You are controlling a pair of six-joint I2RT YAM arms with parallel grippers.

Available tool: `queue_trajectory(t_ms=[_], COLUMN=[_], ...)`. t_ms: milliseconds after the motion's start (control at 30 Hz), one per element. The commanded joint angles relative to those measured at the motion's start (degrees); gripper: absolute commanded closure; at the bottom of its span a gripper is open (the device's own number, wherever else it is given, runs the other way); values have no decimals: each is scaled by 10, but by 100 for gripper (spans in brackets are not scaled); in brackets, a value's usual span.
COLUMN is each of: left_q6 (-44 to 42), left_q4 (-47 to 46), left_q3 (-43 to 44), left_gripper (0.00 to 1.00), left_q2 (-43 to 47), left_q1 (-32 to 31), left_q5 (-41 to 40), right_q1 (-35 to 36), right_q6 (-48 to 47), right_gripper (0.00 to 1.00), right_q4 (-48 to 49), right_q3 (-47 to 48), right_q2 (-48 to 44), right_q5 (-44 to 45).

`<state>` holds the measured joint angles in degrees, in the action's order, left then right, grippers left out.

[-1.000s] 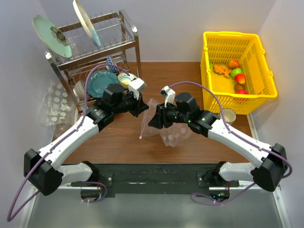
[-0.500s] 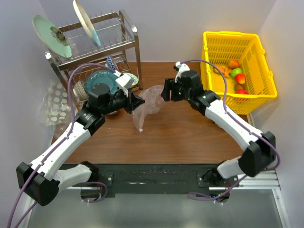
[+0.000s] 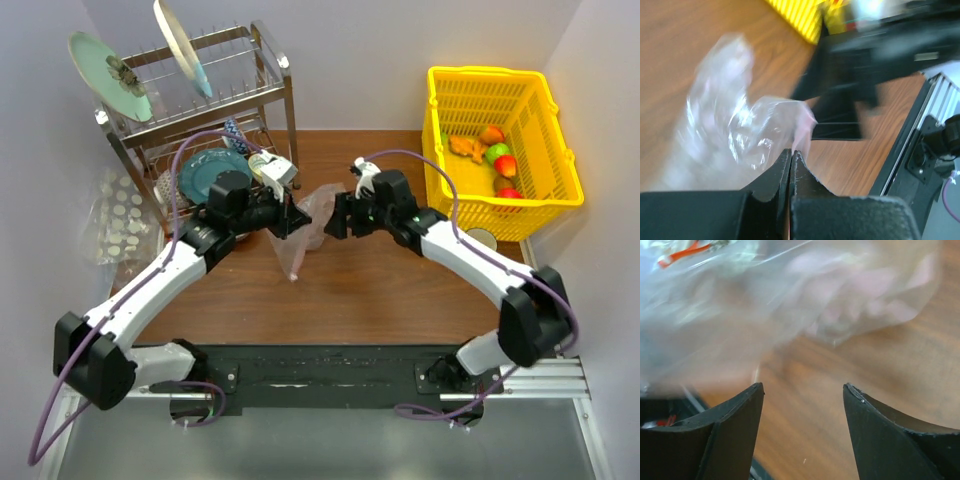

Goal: Place the food in the zip-top bag and seal the zipper
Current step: Open the zipper of the food storage bag.

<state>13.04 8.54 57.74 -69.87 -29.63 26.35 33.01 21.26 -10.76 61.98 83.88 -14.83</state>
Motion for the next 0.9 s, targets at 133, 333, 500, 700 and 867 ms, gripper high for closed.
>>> queue_trajectory(t_ms=[133, 333, 500, 700, 867], left_q6=[16, 23, 19, 19, 19], left_q4=[4, -11, -12, -11, -11], left_q3=[24, 22, 22, 22, 22], left_gripper=[100, 100, 100, 100, 100], left_q2=[-30, -35, -34, -34, -34], left_q1=[6, 7, 7, 7, 7], left_q5=[47, 85, 95, 100, 103], right_q1=[42, 129, 144, 159, 166], right_q6=[67, 64, 81, 81, 81], right_gripper=[46, 48, 53, 53, 53], right_q4=[166, 195, 223, 246, 256], right_q3=[-162, -181, -185, -183, -172], right_q2=[-163, -165, -150, -137, -117], right_q5=[-37, 69, 147, 199, 205])
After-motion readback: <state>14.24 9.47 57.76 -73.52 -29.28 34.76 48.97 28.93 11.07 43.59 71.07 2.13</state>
